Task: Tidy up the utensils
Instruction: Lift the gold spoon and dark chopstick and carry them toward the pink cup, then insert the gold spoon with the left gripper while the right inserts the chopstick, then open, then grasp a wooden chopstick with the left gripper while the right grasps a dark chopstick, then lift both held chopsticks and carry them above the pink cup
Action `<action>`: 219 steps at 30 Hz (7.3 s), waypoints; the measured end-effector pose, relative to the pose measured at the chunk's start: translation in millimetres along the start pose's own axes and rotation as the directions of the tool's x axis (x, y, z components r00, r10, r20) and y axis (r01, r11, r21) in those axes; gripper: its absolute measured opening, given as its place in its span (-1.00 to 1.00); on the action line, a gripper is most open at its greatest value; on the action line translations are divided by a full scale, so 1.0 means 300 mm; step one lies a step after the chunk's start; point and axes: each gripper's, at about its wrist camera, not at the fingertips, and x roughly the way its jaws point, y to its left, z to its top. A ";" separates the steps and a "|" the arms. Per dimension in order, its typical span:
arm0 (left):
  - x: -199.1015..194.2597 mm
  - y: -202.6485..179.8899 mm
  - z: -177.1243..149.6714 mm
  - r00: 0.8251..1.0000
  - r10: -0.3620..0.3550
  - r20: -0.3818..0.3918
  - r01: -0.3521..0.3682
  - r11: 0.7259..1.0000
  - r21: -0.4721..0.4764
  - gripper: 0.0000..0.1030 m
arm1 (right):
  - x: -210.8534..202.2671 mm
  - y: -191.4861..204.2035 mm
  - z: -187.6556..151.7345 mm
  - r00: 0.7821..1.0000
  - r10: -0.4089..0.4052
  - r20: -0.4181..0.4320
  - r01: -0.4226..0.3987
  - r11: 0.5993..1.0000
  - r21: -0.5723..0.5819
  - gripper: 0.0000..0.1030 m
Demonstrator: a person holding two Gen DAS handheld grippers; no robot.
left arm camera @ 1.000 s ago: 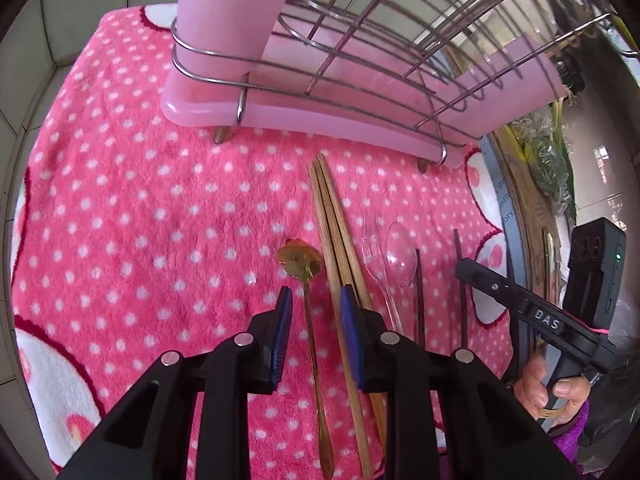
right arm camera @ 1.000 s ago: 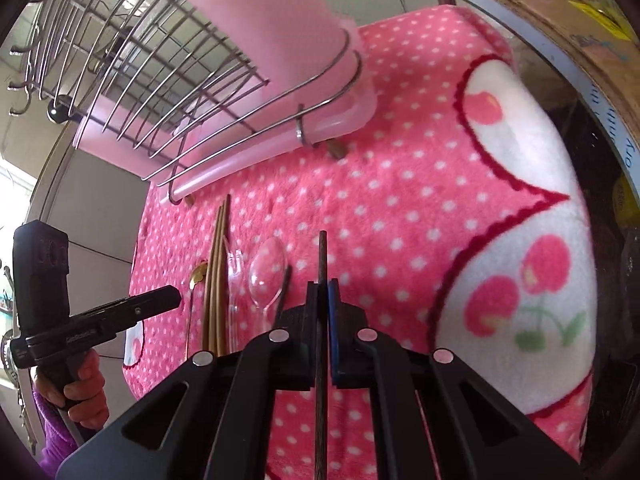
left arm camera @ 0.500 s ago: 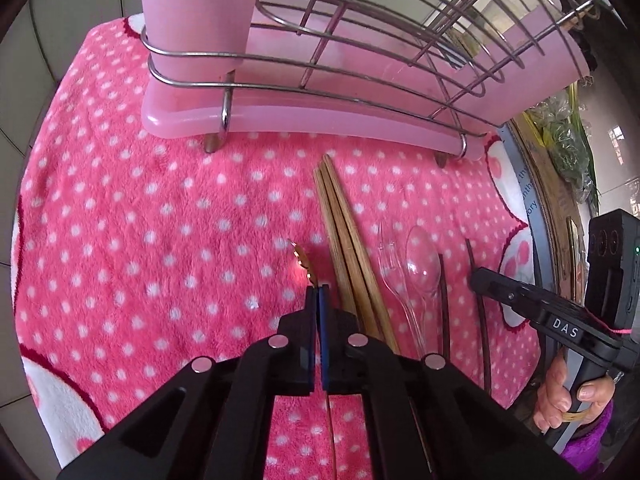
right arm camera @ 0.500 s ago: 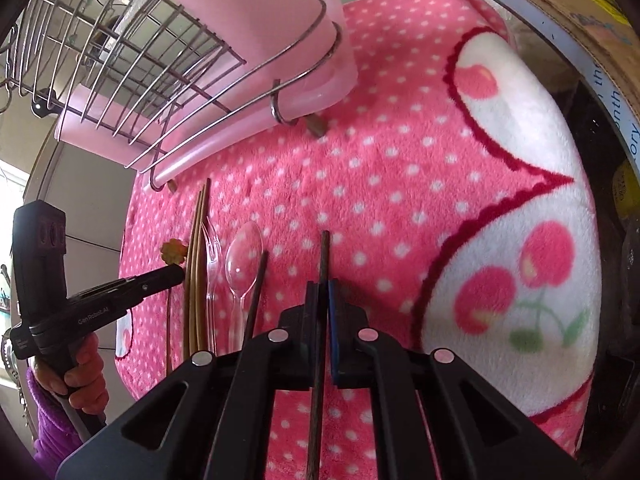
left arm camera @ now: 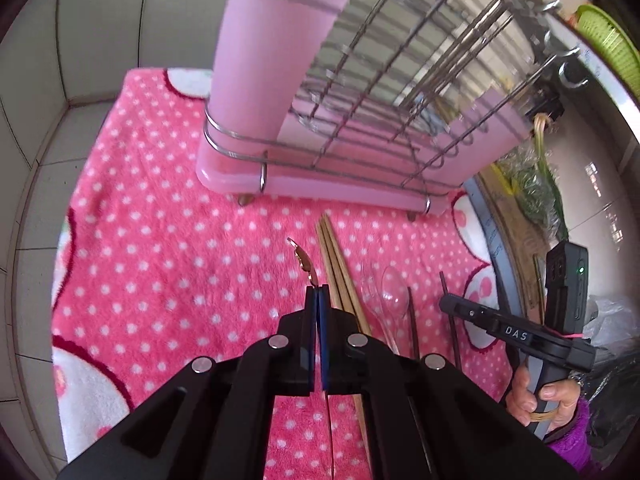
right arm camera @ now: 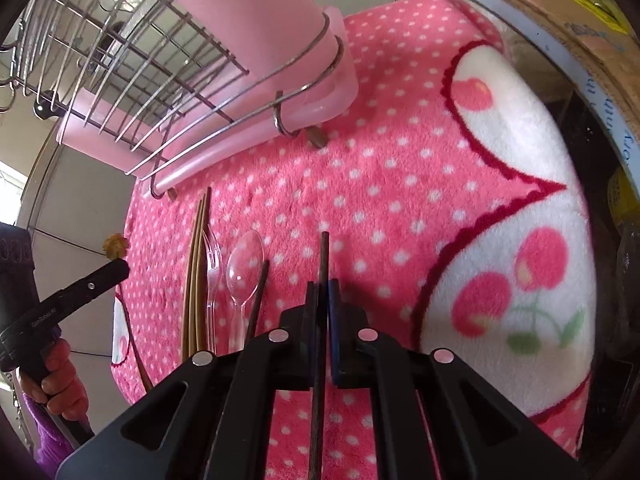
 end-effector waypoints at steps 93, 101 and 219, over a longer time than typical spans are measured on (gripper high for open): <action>-0.195 0.061 0.290 0.786 0.141 0.602 -0.081 0.989 -0.126 -0.97 | -0.350 0.182 0.352 0.711 0.052 0.701 0.050 0.991 -0.124 -0.90; -0.200 0.090 0.297 0.825 0.121 0.552 -0.019 0.982 -0.187 -0.61 | -0.317 0.162 0.400 0.807 0.043 0.590 0.013 0.996 -0.090 -0.87; 0.054 0.041 0.119 0.987 0.112 -0.111 -0.108 0.993 0.043 -0.90 | -0.016 0.128 0.005 0.997 0.072 0.029 -0.072 0.997 -0.011 -0.89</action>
